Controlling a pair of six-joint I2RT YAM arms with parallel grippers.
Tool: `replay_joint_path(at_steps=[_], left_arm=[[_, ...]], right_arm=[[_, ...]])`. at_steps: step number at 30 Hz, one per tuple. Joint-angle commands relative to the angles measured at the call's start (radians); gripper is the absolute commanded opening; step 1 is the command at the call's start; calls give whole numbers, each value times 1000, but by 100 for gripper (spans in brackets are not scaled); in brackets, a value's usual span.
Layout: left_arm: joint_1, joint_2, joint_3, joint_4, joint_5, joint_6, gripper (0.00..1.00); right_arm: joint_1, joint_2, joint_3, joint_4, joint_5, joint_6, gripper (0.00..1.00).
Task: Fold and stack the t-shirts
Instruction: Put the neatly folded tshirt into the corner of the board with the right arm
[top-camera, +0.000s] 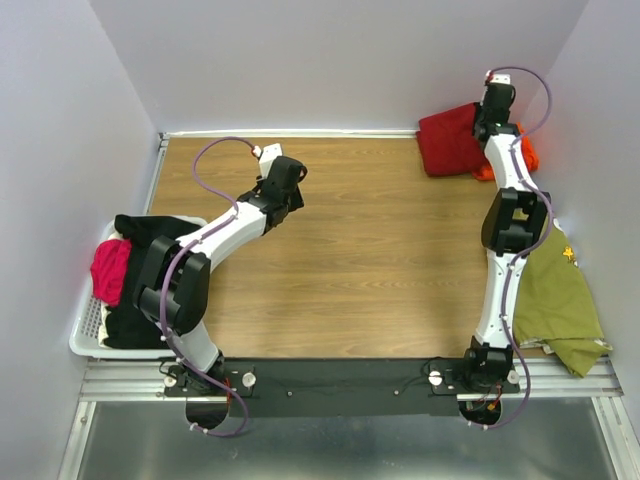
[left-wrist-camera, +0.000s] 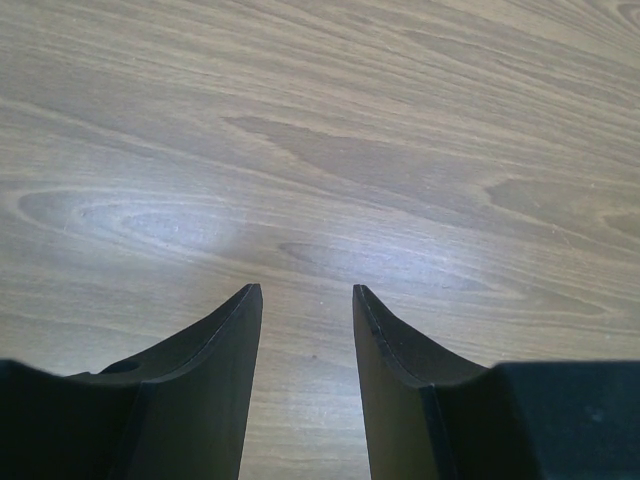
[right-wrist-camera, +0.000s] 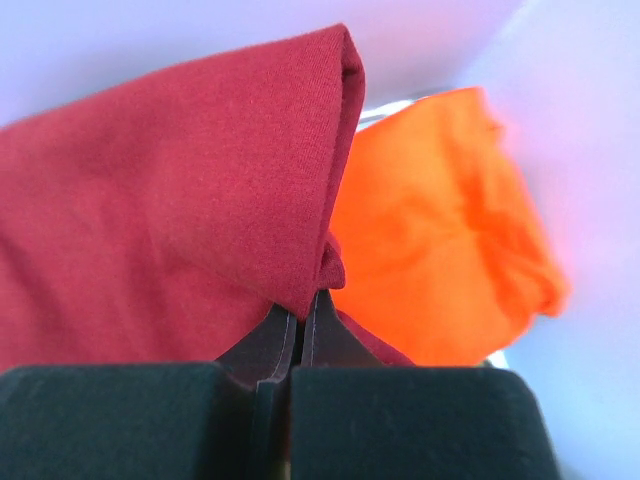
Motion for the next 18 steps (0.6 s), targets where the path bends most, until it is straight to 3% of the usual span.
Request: replay_joint_path(at_steps=[1,18], left_arm=[[2,44,48,14,24,21,50],[-4,108,74,21,30,29,50]], right_arm=[[-51,-18,91,17,17,10,1],[-178,-26,94,38,124,33,1]])
